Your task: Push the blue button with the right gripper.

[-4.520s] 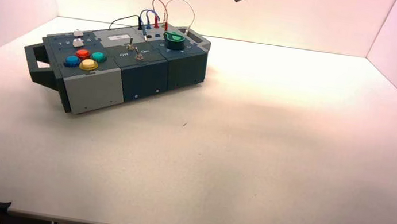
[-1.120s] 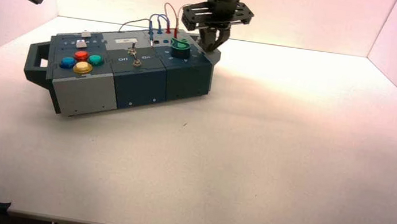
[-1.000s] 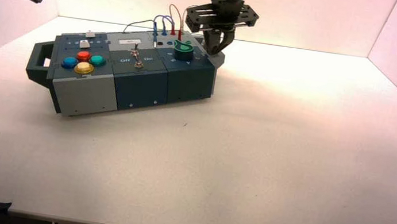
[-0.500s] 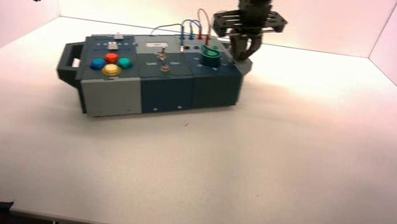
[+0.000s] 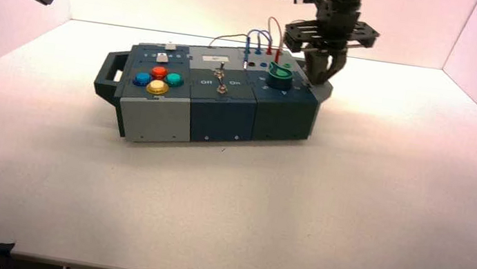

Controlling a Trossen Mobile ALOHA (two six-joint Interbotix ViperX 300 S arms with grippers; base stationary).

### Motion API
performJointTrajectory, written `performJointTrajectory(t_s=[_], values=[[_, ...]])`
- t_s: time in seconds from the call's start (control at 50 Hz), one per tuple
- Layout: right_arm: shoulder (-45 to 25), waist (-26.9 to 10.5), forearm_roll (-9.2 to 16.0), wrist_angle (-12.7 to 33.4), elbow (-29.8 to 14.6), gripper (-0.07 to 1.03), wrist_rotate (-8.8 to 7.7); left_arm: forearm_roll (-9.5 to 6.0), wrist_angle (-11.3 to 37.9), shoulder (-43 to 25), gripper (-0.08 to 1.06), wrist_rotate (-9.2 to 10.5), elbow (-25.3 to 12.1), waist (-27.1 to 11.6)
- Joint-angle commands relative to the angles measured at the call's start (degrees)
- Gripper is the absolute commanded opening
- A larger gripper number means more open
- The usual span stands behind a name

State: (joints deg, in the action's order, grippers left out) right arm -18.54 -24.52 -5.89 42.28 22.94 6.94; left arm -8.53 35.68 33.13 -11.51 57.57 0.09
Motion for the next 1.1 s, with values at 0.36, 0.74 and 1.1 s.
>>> performJointTrajectory(t_s=[0.36,0.74,1.1], values=[[4.4,1.1,-0.4,0.4,11.3,-0.02,0.35,0.0,-0.6,0.1,-0.03,-0.09,-1.8,-2.0],[6.5,4.2,-0.6,-3.7,14.2,-0.02,0.35,-0.09,-1.9,-0.2,-0.03,-0.09,-1.5,-4.4],[18.0,3.6,-0.2,1.8,9.2,-0.02,0.44,0.0,-1.8,-1.4,-0.03,0.0,-1.2,-6.1]])
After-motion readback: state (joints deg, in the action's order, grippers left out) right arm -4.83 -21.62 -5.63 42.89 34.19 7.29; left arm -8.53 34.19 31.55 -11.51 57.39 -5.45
